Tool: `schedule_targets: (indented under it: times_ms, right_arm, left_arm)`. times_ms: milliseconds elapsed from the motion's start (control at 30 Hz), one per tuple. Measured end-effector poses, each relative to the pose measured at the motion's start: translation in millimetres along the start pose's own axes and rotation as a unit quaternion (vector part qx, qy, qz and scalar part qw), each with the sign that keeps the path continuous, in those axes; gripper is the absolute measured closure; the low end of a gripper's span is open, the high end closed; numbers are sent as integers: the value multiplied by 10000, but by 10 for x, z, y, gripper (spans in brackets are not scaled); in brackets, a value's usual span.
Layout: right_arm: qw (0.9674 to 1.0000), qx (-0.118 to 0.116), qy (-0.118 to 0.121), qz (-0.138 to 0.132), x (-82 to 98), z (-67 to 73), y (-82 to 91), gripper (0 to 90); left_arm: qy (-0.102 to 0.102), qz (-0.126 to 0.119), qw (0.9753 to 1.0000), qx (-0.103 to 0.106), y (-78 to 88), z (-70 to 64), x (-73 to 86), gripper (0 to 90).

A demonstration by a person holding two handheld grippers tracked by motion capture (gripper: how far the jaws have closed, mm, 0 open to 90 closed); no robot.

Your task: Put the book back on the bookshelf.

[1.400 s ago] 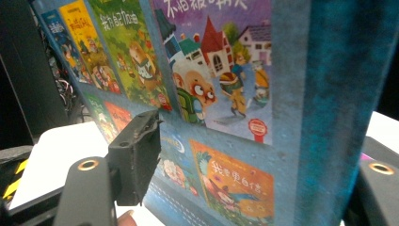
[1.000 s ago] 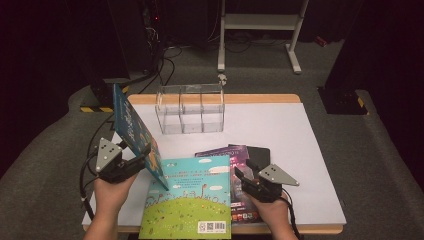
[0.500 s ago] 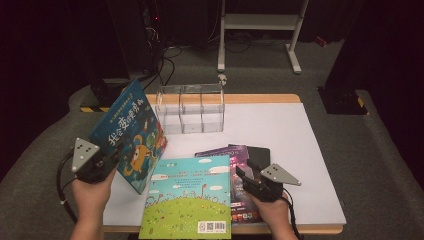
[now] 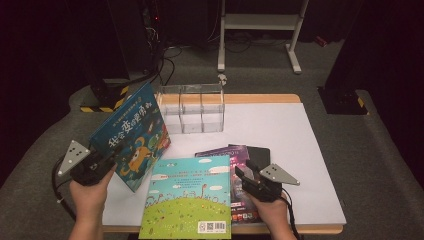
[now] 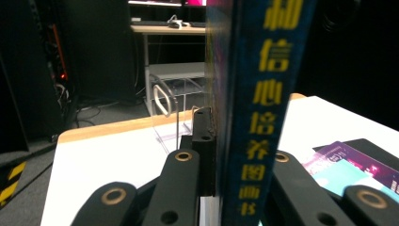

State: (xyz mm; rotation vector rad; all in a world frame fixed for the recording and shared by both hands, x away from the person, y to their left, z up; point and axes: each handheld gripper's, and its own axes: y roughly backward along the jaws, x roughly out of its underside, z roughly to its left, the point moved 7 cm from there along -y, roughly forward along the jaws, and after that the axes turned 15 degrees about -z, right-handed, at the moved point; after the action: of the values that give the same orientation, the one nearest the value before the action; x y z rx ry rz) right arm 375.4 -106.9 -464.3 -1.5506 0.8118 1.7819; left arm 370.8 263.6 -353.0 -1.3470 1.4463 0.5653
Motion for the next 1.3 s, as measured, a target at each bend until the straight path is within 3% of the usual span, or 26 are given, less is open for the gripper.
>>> schedule_targets:
  times_ms: [167,367,567,667,733,833,1033,1100,1300]
  right_arm:
    - [10000,3,-28,27,18,-3,-3,503]
    - [10000,6,-53,36,31,-4,-5,503]
    - [10000,10,-78,42,45,-4,-9,505]
    - [10000,22,-81,34,46,-8,-6,507]
    - [10000,34,-82,31,47,-16,-5,509]
    - [9999,49,-93,19,42,-29,0,511]
    - [9999,45,-97,7,41,-29,-2,516]
    - [10000,46,-86,16,45,-25,-3,517]
    - [9999,55,-83,28,51,-24,-5,516]
  left_arm:
    - [69,3,10000,40,-3,15,-8,809]
    - [9,18,10000,95,2,21,-7,817]
    - [12,-126,9999,71,-53,11,-15,832]
    - [-120,-187,9998,22,-102,13,-38,834]
    - [-67,-281,9996,-21,-111,48,-95,834]
    - [35,-466,9989,-28,-73,99,-184,834]
    - [-364,-452,9981,-210,58,225,-137,834]
    - [-319,-466,9981,-253,96,259,-120,833]
    - [-312,-547,9980,-100,215,277,-68,827]
